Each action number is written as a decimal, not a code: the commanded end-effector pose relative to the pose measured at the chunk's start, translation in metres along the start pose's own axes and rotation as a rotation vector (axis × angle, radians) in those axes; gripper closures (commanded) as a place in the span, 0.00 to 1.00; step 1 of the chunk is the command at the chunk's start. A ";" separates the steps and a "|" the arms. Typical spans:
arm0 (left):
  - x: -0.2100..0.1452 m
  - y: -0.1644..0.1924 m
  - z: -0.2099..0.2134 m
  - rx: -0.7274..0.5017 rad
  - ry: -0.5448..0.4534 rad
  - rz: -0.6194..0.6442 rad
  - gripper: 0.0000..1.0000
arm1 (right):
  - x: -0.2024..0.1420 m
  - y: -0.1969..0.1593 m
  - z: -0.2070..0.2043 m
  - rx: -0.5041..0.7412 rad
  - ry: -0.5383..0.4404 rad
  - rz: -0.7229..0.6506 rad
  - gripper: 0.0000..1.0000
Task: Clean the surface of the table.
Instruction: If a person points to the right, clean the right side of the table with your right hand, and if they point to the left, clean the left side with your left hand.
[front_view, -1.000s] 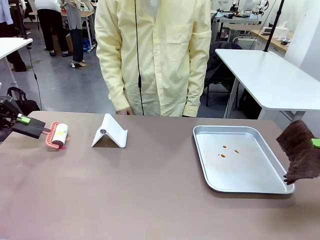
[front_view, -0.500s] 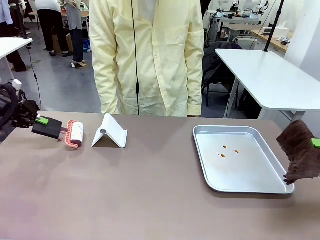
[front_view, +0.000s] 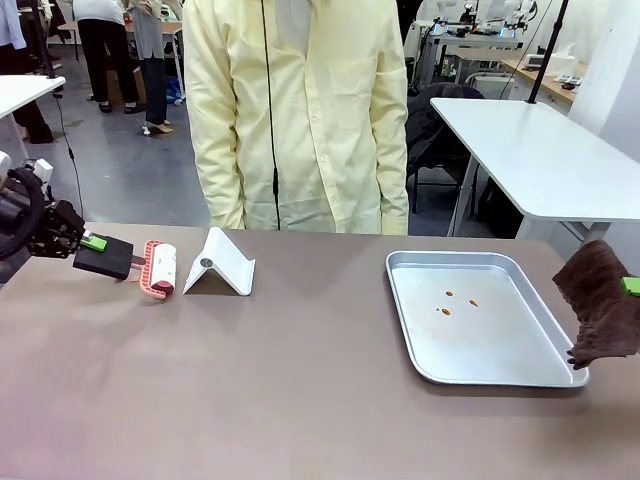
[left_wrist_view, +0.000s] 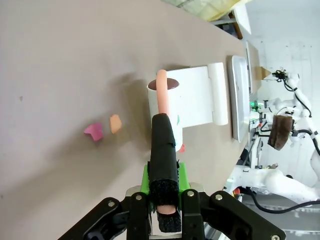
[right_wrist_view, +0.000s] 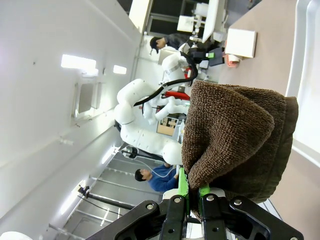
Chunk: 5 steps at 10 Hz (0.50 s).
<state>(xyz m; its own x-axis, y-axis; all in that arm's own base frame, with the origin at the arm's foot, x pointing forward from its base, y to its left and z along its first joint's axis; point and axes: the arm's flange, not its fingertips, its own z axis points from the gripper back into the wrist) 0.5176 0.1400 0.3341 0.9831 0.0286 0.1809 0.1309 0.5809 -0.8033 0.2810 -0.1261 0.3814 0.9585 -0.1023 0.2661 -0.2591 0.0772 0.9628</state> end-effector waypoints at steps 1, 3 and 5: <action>-0.019 -0.017 0.018 -0.065 -0.024 -0.010 0.78 | 0.002 0.007 -0.001 0.010 -0.008 -0.018 1.00; -0.047 -0.049 0.057 -0.195 -0.072 -0.069 0.78 | 0.002 0.007 -0.001 0.010 -0.008 -0.018 1.00; -0.089 -0.073 0.109 -0.214 -0.126 -0.094 0.78 | 0.002 0.007 -0.001 0.010 -0.008 -0.018 1.00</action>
<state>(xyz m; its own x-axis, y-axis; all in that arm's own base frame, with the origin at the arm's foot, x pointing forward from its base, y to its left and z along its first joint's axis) 0.4360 0.1753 0.4273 0.9563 0.0744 0.2829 0.2274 0.4195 -0.8788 0.2810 -0.1259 0.3815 0.9586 -0.1017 0.2661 -0.2591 0.0776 0.9627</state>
